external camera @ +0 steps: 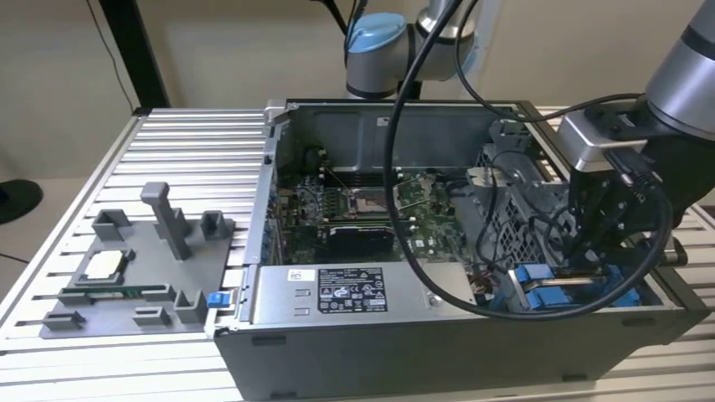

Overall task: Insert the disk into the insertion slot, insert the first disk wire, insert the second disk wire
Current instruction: 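Insert the second disk wire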

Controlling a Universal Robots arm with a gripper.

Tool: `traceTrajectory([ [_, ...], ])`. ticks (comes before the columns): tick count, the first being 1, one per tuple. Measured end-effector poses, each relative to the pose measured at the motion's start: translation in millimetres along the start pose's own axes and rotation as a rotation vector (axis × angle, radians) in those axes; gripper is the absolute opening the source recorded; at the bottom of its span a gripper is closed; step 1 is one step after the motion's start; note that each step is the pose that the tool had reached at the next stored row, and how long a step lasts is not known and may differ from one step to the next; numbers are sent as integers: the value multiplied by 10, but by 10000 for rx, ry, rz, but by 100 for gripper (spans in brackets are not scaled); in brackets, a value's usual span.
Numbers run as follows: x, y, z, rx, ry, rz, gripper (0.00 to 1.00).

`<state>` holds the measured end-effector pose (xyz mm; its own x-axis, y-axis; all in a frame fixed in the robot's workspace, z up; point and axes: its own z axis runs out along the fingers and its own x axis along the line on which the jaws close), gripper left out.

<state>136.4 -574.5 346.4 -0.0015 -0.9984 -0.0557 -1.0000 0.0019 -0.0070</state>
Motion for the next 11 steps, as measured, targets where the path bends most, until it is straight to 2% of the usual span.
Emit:
traceTrajectory([
  [11,-27,1,32,13,-1,235,0],
])
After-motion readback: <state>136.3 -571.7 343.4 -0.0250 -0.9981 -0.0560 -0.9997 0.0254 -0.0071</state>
